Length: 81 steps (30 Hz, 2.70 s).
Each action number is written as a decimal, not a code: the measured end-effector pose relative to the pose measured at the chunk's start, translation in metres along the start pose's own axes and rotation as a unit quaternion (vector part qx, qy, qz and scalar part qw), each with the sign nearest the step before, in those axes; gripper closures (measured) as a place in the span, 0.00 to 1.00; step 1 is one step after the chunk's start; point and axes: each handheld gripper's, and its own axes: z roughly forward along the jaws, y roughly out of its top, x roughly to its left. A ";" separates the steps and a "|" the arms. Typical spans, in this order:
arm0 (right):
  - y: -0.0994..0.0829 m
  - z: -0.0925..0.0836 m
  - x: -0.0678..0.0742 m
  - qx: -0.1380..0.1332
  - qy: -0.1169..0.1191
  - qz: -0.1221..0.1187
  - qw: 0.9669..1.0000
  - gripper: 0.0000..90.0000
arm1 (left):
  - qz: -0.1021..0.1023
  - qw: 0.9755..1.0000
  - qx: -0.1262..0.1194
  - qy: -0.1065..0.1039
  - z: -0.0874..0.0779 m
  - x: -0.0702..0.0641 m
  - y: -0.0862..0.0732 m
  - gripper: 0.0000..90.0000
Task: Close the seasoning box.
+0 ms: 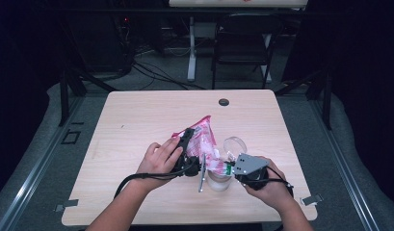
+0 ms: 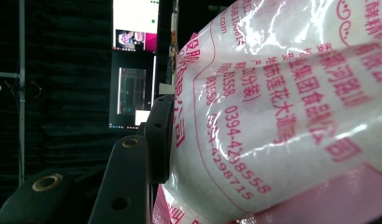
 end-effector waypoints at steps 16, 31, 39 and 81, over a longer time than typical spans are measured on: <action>-0.002 0.002 0.000 -0.003 0.003 0.004 1.000 1.00 | 0.005 1.000 -0.006 0.004 -0.001 0.001 0.001 0.68; -0.003 0.006 0.001 0.003 0.009 0.004 1.000 1.00 | 0.005 1.000 -0.001 -0.001 0.000 -0.001 0.000 0.68; -0.003 0.004 0.000 0.000 0.005 0.004 1.000 1.00 | 0.003 1.000 -0.003 0.002 0.000 0.001 0.001 0.68; -0.004 0.002 -0.002 0.002 -0.001 0.005 1.000 1.00 | 0.006 1.000 -0.006 0.008 -0.002 0.005 0.004 0.68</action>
